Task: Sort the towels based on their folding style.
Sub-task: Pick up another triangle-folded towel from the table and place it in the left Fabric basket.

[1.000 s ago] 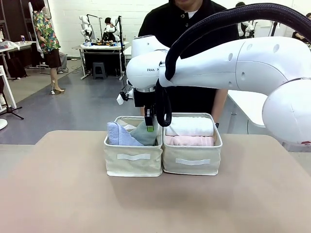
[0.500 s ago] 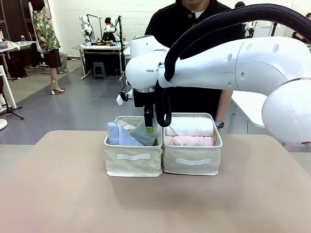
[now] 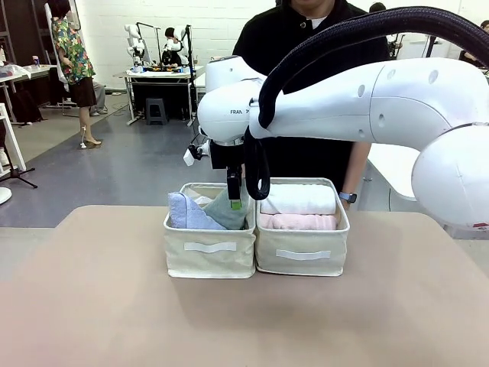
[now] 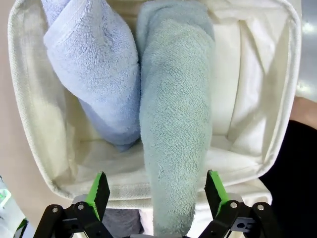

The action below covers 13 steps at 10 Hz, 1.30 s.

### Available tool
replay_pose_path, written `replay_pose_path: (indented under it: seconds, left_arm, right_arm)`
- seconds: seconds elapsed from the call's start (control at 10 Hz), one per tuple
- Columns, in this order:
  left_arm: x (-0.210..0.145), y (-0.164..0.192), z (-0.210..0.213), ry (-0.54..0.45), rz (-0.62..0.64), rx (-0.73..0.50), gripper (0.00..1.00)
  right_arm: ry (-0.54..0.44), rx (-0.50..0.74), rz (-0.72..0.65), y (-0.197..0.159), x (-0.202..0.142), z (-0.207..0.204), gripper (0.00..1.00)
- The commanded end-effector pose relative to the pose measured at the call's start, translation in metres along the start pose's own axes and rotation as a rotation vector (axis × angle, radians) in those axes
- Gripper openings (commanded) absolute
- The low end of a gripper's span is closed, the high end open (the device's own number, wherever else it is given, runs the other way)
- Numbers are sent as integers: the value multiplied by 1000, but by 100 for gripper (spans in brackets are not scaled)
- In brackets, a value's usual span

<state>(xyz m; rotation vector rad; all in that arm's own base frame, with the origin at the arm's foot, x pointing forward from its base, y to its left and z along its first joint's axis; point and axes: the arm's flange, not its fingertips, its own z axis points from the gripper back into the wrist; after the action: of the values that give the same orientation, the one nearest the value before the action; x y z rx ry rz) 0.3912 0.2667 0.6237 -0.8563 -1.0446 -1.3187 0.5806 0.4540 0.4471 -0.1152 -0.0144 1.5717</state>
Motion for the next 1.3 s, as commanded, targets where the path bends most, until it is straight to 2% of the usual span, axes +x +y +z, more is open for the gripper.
replay_pose_path:
  seconds: [0.0,0.3,0.5,0.7,0.8,0.9,1.1,1.2]
  left_arm:
    - [0,-3,0,-5,-7,1,100]
    - [0,-3,0,-5,-7,1,100]
    - [0,-3,0,-5,-7,1,100]
    - [0,-3,0,-5,-7,1,100]
    - [0,-3,0,-5,-7,1,100]
    - [0,-3,0,-5,-7,1,100]
    - [0,-3,0,-5,-7,1,100]
    - [0,-3,0,-5,-7,1,100]
  right_arm:
    - [21,-24,6,-8,5,9,100]
    - [16,-161,26,7,8,42,100]
    - [24,-207,52,19,14,57,100]
    - [46,-211,29,31,17,70,100]
    - [100,-180,-29,44,12,81,100]
    - [220,-186,-139,68,0,100,100]
    - [312,-301,-280,123,-47,144,100]
    - [302,-308,-330,144,-81,154,100]
